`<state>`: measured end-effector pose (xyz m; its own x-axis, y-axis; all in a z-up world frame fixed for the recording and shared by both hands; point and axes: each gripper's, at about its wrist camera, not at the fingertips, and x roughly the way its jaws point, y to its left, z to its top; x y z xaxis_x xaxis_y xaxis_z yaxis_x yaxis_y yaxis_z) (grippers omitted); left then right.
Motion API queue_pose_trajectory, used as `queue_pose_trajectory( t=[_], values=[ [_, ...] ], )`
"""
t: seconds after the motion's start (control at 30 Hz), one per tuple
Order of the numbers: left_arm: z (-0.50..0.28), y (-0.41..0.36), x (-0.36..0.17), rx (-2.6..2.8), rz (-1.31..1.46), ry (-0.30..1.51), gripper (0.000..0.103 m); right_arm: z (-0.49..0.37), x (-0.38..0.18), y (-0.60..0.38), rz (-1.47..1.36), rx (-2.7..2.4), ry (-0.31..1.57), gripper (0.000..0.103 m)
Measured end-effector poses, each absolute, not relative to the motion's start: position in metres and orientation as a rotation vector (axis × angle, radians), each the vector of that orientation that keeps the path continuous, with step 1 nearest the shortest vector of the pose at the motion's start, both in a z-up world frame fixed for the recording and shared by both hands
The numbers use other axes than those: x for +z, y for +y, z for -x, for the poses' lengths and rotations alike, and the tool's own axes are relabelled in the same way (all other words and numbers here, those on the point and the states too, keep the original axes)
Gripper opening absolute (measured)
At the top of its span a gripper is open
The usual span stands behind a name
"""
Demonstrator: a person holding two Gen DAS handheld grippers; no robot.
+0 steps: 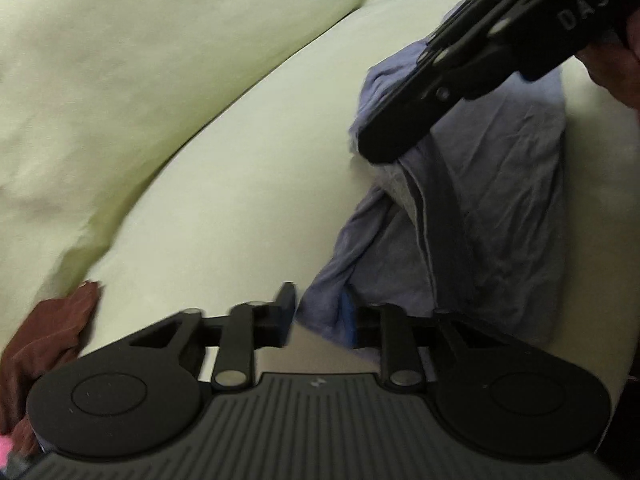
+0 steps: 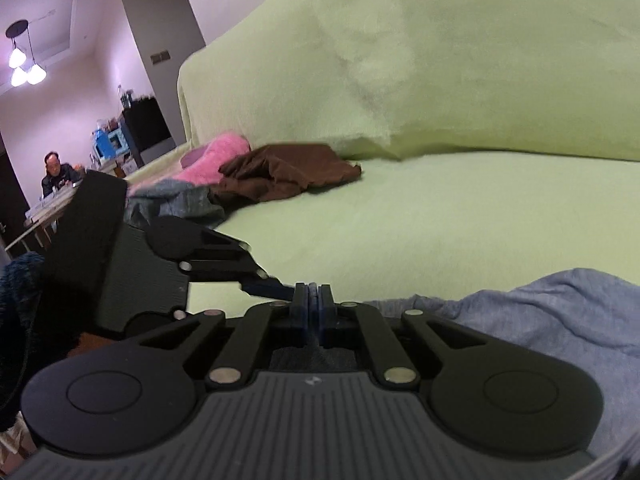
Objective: Fold clothes
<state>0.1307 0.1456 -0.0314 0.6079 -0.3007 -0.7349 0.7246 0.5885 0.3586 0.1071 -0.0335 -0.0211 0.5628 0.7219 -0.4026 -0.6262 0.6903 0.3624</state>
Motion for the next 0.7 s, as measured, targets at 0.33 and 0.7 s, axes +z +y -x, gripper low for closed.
queue_pose_trajectory(
  t=[0.33, 0.7],
  values=[
    [-0.19, 0.193, -0.04, -0.417, -0.369, 0.809, 0.007, -0.1, -0.009, -0.021, -0.118, 0.841, 0.481, 0.004],
    [-0.146, 0.178, -0.02, -0.767, -0.497, 0.701, 0.049, -0.078, 0.0, -0.043, -0.172, 0.812, 0.463, 0.004]
  ],
)
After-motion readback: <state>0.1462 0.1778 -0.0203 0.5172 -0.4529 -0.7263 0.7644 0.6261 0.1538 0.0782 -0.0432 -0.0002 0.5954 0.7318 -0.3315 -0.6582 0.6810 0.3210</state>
